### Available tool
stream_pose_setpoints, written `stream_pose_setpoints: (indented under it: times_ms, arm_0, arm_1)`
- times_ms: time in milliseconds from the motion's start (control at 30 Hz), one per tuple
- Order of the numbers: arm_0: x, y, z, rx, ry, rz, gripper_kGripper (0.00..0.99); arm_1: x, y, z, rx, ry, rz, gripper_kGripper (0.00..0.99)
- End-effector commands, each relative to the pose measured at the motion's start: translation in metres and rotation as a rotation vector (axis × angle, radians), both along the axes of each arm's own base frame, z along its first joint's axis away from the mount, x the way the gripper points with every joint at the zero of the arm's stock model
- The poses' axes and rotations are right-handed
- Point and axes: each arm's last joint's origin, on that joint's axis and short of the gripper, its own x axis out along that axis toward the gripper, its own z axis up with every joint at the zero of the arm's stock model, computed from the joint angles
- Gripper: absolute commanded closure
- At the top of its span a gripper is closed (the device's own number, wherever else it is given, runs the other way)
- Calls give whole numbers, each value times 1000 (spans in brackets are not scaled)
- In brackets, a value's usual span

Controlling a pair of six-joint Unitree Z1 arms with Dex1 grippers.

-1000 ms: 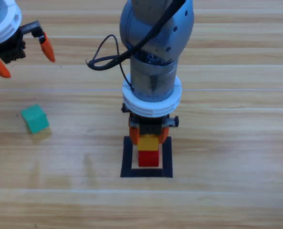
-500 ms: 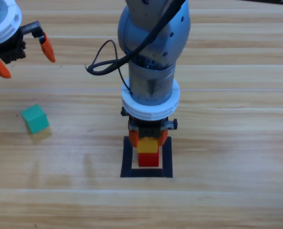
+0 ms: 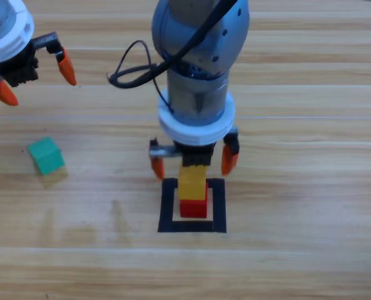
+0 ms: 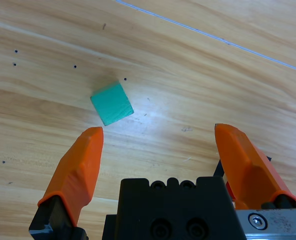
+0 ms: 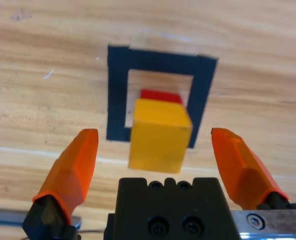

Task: Stack the blocks in the rectangular block: red at the bottom, yellow in the middle, green on top

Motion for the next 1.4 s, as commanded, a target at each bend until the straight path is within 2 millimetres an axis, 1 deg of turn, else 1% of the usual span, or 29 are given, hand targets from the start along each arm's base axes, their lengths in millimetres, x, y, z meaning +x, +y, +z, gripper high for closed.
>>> stream_pose_setpoints:
  times_ms: [33,100,167,233,300,367,400,467,500,533,600,633,700,933,1133,1267,1400]
  arm_0:
    - [17,-13,-23,-2,50,27,42]
    - [21,-14,-30,-7,64,60,42]
    - [23,-15,-35,-4,77,104,42]
    - [23,-14,-43,-2,104,158,42]
    - [22,-13,-49,2,124,192,42]
    - [22,-13,-56,7,142,231,44]
    - [23,-13,-60,12,156,253,44]
    - [23,-12,-68,29,176,302,44]
    - [24,-13,-73,38,191,314,44]
    - [26,-13,-78,44,201,315,44]
    - [27,-14,-85,58,215,320,44]
    - [27,-13,-90,69,228,325,44]
    - [28,-13,-98,82,247,326,44]
    - [28,-13,-114,96,275,332,44]
    - [30,-11,-126,90,277,330,44]
    - [28,-7,-136,81,277,333,44]
    - [29,-4,-140,78,277,331,48]
  arm_1:
    - [-39,-41,115,101,-184,49,0]
    - [-56,-58,138,104,-224,71,0]
    - [-68,-76,151,94,-253,89,0]
    - [-79,-96,154,83,-266,106,0]
    - [-91,-120,154,105,-295,135,0]
    - [-108,-157,144,194,-342,185,1]
    - [-114,-177,136,251,-355,210,1]
    - [-124,-206,117,341,-371,257,1]
    - [-131,-221,101,391,-382,303,1]
    - [-136,-227,93,407,-389,332,1]
    - [-141,-233,79,424,-403,400,1]
    - [-141,-233,76,422,-406,413,1]
    - [-138,-229,63,380,-386,440,1]
    - [-128,-217,36,289,-366,464,1]
    - [-126,-214,31,270,-360,493,1]
    - [-126,-214,31,274,-375,507,1]
    - [-129,-218,36,303,-409,509,1]
